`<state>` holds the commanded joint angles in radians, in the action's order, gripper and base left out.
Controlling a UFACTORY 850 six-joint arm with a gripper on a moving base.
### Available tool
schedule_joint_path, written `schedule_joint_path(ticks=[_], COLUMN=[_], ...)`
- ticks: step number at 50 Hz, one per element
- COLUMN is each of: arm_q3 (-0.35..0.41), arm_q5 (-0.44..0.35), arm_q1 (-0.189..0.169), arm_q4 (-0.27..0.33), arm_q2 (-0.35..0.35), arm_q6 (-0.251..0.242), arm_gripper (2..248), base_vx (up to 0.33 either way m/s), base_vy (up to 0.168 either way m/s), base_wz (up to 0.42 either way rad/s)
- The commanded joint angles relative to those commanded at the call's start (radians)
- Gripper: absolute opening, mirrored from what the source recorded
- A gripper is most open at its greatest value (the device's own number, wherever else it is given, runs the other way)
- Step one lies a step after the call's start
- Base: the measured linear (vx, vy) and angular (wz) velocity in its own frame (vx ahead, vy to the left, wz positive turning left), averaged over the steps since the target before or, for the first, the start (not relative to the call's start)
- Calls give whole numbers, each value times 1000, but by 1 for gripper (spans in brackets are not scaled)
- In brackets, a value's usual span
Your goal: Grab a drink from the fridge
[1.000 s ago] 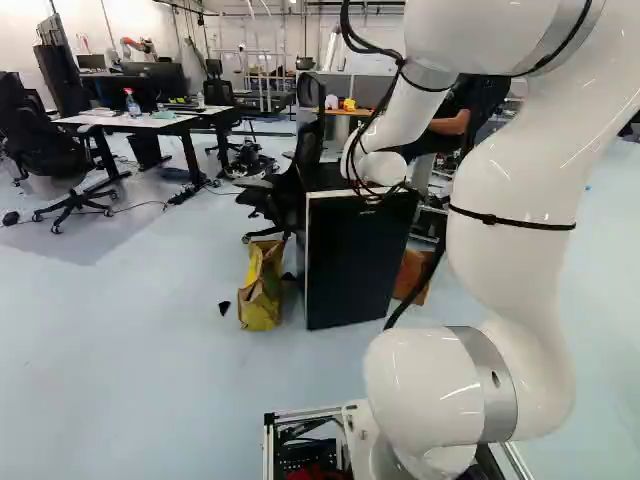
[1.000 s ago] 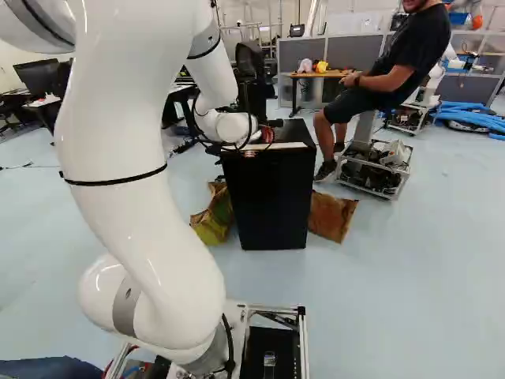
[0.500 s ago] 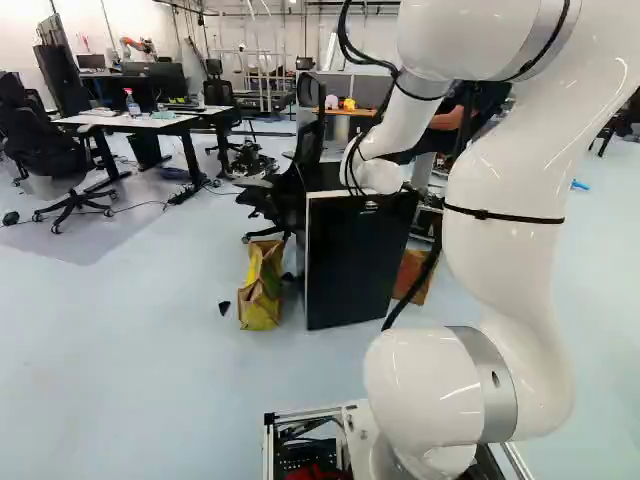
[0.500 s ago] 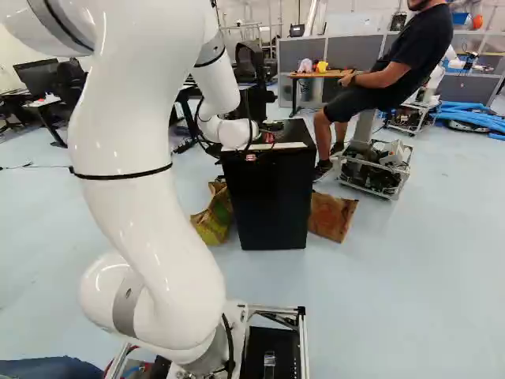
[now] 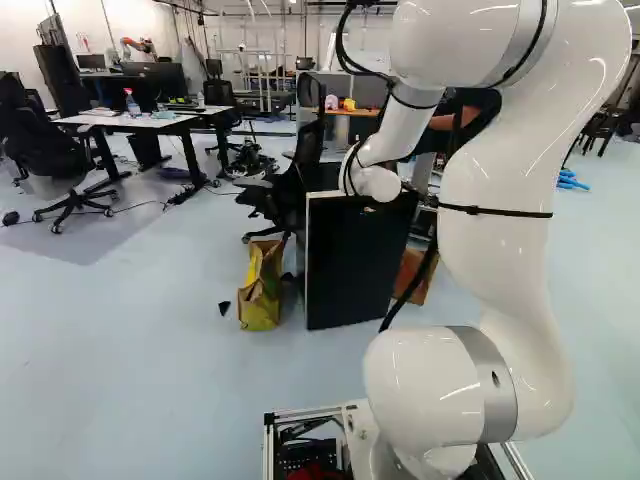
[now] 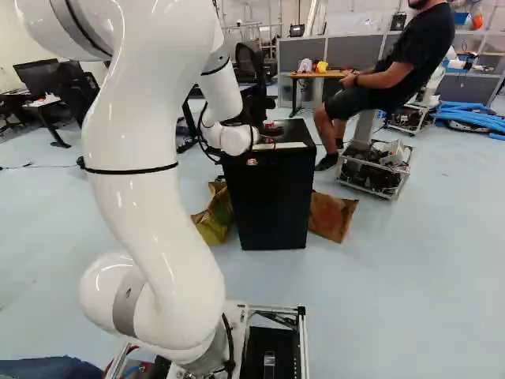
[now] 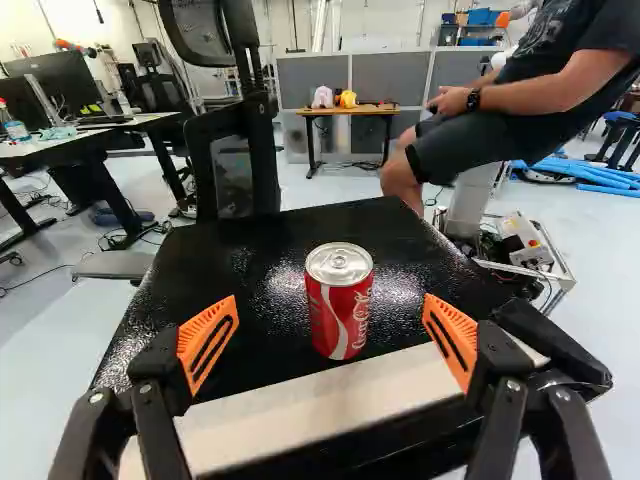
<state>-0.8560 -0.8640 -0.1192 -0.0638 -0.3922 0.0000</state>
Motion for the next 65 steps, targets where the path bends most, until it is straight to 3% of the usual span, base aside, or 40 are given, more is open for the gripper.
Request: schedule_joint_path(ticks=[32,65], arm_q3=[-32,-87], arm_q5=[-102,-105], arm_q1=[-1,-3], arm_q4=[0,0], arm_q2=[-67,-136], arm_q6=[0,0], arm_gripper=[247,247], base_vx=[0,0], base_vy=[0,0], base_wz=[0,0])
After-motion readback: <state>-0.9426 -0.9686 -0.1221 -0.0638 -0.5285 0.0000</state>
